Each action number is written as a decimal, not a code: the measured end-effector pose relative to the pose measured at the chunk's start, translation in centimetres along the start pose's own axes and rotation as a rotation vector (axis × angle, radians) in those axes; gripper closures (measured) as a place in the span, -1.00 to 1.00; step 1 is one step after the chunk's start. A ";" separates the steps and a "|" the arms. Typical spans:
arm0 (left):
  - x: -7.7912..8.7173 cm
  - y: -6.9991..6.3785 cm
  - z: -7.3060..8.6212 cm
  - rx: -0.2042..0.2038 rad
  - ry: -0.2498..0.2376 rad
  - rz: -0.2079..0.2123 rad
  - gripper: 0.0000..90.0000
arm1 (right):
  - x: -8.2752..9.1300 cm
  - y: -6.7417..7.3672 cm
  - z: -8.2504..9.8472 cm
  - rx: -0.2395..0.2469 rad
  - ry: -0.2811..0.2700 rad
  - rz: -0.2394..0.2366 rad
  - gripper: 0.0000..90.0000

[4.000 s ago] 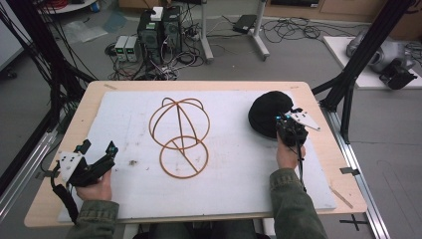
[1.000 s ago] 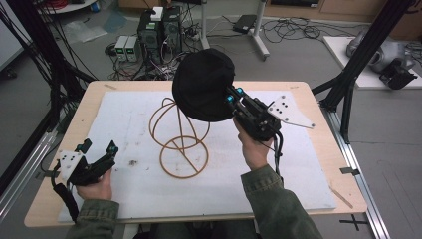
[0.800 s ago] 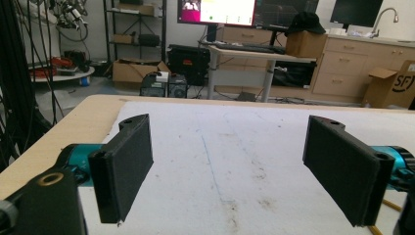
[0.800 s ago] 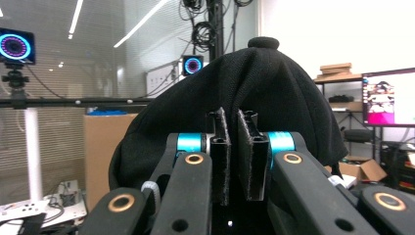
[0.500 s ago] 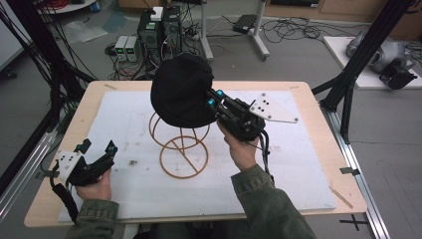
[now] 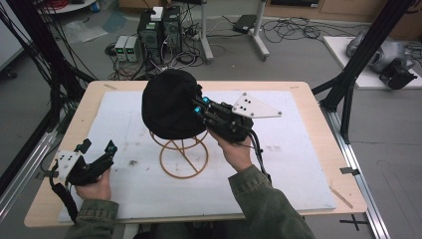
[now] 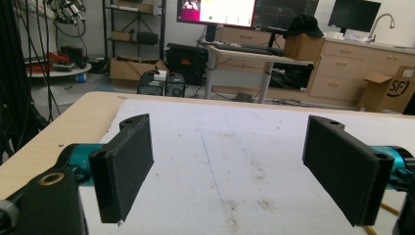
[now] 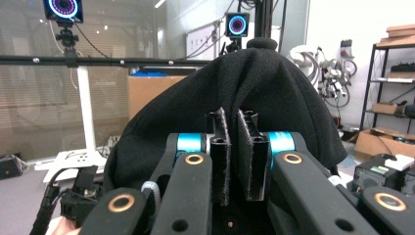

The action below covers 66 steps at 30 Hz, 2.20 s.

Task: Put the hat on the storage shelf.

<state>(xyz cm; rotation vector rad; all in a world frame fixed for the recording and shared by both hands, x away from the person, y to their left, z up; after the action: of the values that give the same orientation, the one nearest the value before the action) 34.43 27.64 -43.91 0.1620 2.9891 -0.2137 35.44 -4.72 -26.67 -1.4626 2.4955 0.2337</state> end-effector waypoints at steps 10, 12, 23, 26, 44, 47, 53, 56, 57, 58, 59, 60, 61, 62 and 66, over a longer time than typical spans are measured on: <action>-0.1 0.1 0.1 0.011 -0.001 0.000 -0.57 | 0.2 0.4 0.6 -0.009 0.058 -0.014 0.89; -0.1 0.0 0.1 0.013 0.002 0.002 -0.57 | 0.1 0.3 0.7 -0.011 0.070 -0.006 0.89; -0.1 0.2 0.1 0.022 0.002 0.002 -0.56 | 0.0 0.2 1.3 -0.031 0.109 0.003 0.88; -0.1 0.2 0.1 0.025 0.001 0.001 -0.57 | 0.0 0.2 1.6 -0.039 0.125 0.001 0.88; -0.2 0.2 0.1 0.029 0.002 0.006 -0.57 | -0.1 -0.5 2.0 -0.048 0.141 0.070 0.24; -0.2 0.2 0.0 0.026 -0.004 0.004 -0.57 | -0.1 -0.7 2.1 -0.069 0.144 0.077 -0.01; -0.2 0.3 0.0 0.032 -0.004 0.003 -0.57 | 0.0 -0.9 1.7 -0.070 0.113 0.087 -0.32; -0.2 0.3 0.0 0.031 -0.005 0.001 -0.57 | 0.1 -1.0 1.6 -0.068 0.111 0.088 -0.43; -0.2 0.3 0.0 0.031 -0.004 0.002 -0.57 | 0.1 -1.1 1.6 -0.069 0.111 0.088 -0.45; -0.2 0.3 0.0 0.031 -0.003 0.002 -0.57 | 0.1 -1.1 1.5 -0.066 0.110 0.091 -0.50; -0.2 0.3 0.0 0.029 -0.006 0.001 -0.57 | 0.1 -1.1 1.5 -0.067 0.110 0.089 -0.55; -0.2 0.3 0.0 0.028 -0.005 0.002 -0.57 | 0.2 -1.2 1.5 -0.064 0.111 0.087 -0.58; -0.2 0.3 0.0 0.028 -0.004 0.003 -0.57 | 0.1 -1.2 1.6 -0.060 0.112 0.091 -0.62; -0.2 0.3 0.1 0.027 -0.004 0.003 -0.57 | 0.2 -1.2 1.6 -0.051 0.121 0.094 -0.69; -0.2 0.2 0.1 0.026 -0.004 0.004 -0.57 | 0.5 -1.3 1.8 0.018 0.111 0.128 -0.75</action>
<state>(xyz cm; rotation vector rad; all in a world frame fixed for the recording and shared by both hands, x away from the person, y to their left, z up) 34.69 27.82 -43.99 0.1707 2.9832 -0.2526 36.61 -5.29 -28.54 -1.3444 2.6764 0.1556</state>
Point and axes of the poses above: each handheld gripper's, and its own axes: x roughly backward along the jaws, z roughly out of its underside, y roughly to its left, the point moved 8 cm from there along -x, roughly forward along the jaws, and after that the axes turned 11 degrees about -y, right-handed, at the moved point
